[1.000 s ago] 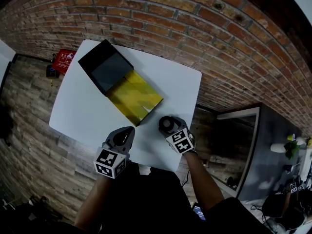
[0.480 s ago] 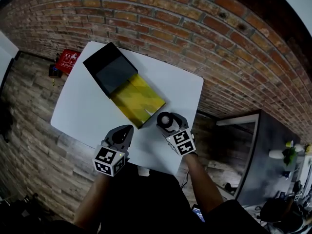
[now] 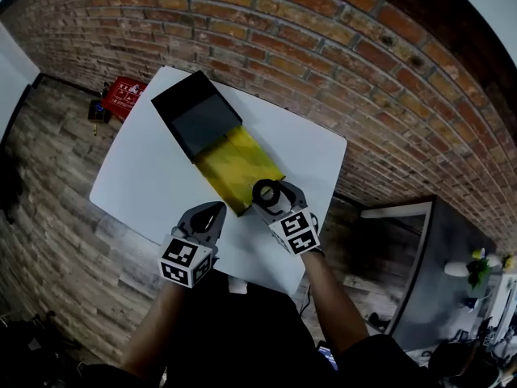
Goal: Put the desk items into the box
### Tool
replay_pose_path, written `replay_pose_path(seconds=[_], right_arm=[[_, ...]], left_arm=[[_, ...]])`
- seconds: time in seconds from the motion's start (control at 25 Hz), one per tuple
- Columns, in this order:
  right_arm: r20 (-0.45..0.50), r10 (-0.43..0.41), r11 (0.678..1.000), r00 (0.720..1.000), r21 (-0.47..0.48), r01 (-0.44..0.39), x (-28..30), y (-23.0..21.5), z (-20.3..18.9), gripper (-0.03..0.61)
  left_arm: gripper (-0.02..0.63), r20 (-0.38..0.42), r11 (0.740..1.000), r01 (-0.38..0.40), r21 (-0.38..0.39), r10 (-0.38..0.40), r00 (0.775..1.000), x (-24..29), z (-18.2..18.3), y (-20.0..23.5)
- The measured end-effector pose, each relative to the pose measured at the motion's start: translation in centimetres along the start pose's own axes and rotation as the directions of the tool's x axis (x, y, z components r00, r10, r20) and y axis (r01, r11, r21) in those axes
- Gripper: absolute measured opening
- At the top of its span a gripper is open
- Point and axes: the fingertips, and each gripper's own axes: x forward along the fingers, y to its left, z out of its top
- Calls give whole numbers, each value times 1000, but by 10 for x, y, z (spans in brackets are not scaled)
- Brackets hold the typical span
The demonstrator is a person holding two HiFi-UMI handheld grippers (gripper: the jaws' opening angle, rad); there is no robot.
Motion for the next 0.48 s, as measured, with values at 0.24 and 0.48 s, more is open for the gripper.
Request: replay_pose_path(seconds=[0.24,0.48], right_arm=[[-21,38,999,999,-24,-39,31,9,13,331],[-45,77,996,996,-42,-78,60,17,20,331]], left_arm=[[14,9,1000,-26,-15,26,1000,-5,2,17],[14,11,998,-55,-31,55,998,-5,3,33]])
